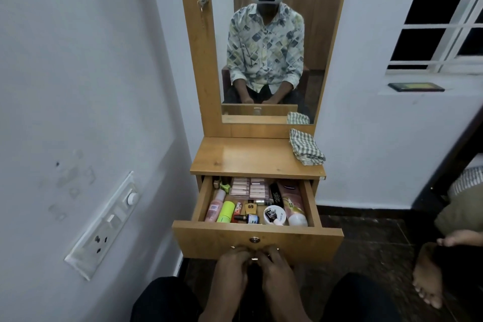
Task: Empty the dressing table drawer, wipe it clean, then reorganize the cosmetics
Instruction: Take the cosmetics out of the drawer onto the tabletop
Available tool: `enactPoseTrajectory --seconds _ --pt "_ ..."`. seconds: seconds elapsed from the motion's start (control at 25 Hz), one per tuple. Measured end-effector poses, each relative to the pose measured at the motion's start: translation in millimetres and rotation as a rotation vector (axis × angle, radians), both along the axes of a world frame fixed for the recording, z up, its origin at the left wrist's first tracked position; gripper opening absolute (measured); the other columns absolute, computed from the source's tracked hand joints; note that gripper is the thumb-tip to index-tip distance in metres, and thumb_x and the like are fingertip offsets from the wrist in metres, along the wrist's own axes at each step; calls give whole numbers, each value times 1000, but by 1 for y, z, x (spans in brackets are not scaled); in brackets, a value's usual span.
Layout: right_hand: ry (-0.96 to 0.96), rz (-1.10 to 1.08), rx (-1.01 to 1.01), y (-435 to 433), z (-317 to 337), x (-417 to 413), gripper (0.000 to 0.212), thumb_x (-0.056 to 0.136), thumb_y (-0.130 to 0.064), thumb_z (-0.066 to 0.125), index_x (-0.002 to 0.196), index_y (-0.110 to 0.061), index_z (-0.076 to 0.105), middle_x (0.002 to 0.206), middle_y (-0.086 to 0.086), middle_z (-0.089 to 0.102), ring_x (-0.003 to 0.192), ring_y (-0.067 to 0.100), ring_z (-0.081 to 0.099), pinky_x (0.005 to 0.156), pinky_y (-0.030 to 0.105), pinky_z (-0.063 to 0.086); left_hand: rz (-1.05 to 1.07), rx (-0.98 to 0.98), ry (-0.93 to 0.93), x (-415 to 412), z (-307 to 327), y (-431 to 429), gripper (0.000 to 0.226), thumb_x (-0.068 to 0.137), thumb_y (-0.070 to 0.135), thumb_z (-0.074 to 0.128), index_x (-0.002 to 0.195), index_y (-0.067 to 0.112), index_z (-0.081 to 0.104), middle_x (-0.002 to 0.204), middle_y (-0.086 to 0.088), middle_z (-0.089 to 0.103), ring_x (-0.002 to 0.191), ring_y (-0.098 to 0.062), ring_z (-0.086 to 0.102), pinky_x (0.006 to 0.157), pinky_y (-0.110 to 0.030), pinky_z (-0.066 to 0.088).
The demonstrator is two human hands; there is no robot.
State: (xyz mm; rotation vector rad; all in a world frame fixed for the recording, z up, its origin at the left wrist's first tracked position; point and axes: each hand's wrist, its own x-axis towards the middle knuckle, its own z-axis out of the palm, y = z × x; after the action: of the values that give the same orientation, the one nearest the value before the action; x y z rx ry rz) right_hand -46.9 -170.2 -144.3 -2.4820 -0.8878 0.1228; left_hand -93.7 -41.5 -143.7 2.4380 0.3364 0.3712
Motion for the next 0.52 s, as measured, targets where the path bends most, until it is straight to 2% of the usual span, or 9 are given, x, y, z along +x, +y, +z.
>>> enactPoseTrajectory --seconds 0.12,0.24,0.32,0.44,0.48,0.52 --pt "19 9 -32 -7 0 -11 37 46 -26 87 81 -37 76 95 -11 64 70 5 67 55 15 50 -45 1 148 -10 17 -3 38 74 20 48 96 23 79 101 8 75 95 -9 68 85 -25 51" --pt "34 -5 -67 -11 -7 -17 50 33 -30 94 80 -37 76 95 -10 64 66 6 67 55 16 50 -55 24 186 -18 21 -7 37 82 18 51 107 25 77 112 10 73 106 -5 64 88 -9 43" --pt "12 -2 -104 -16 -7 -22 52 34 -36 93 82 -40 77 97 -11 65 68 5 69 55 15 52 -38 60 200 -21 20 -8 34 84 17 54 108 27 77 116 9 72 113 -5 62 88 -2 37" --pt "31 35 -80 -23 -11 -30 50 51 -50 85 100 -45 74 107 -12 68 81 5 71 71 19 57 -46 90 237 -30 22 -10 34 82 18 57 107 32 76 117 11 72 116 -4 60 99 -11 41" --pt "88 92 -52 -25 -6 -33 44 62 -53 78 105 -44 71 109 -12 68 83 2 68 81 21 55 -66 101 252 -33 20 -10 32 82 19 58 106 32 76 116 11 72 116 -3 60 101 -14 42" --pt "64 115 -23 -28 -1 -34 37 76 -51 67 111 -39 66 109 -11 67 83 -2 62 91 18 50 -66 103 291 -35 20 -11 30 83 21 59 105 32 76 116 11 72 116 -3 60 102 -16 42"
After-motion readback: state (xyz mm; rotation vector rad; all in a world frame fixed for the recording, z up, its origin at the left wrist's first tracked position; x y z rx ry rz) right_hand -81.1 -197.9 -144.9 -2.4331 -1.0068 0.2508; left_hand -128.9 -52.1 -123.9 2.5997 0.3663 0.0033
